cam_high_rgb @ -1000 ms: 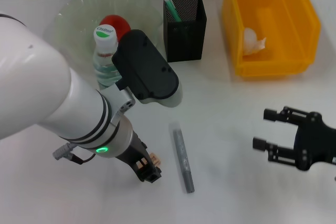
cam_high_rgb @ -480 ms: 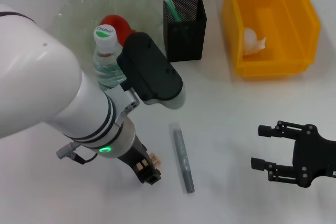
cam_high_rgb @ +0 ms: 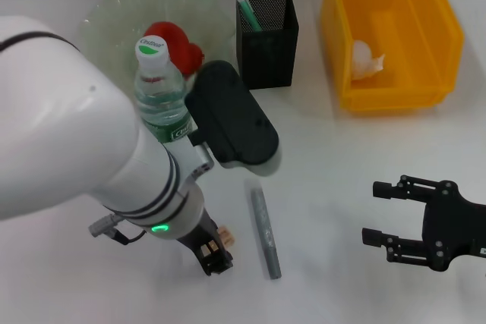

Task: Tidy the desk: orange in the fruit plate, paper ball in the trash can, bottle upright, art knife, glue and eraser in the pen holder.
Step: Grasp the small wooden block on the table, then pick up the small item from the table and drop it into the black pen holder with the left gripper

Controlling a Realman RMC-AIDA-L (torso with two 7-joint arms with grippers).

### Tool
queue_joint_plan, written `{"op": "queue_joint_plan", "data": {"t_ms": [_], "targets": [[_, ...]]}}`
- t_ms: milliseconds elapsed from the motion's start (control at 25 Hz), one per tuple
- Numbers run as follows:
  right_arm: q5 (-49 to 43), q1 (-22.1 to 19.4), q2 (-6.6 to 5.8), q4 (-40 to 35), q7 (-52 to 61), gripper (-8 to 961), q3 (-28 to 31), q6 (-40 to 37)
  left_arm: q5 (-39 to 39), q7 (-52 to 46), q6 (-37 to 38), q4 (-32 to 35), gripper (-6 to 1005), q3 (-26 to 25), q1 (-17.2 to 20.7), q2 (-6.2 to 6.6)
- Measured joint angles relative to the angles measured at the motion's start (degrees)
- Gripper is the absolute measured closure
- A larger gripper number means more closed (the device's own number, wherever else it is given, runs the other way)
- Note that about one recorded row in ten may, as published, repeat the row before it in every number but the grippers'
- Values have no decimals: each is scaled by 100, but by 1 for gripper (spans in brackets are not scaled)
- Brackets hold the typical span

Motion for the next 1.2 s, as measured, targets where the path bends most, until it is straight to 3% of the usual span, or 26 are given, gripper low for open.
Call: {"op": "queue_joint_plan", "data": {"t_ms": [600, 1200], "targets": [[0, -9, 13, 3, 86, 234, -1, 50, 15, -86, 64, -77, 706, -41, -130, -1], [1, -26, -1, 2, 144, 234, 55, 63, 23, -17, 235, 375, 752, -123, -108, 0]]}}
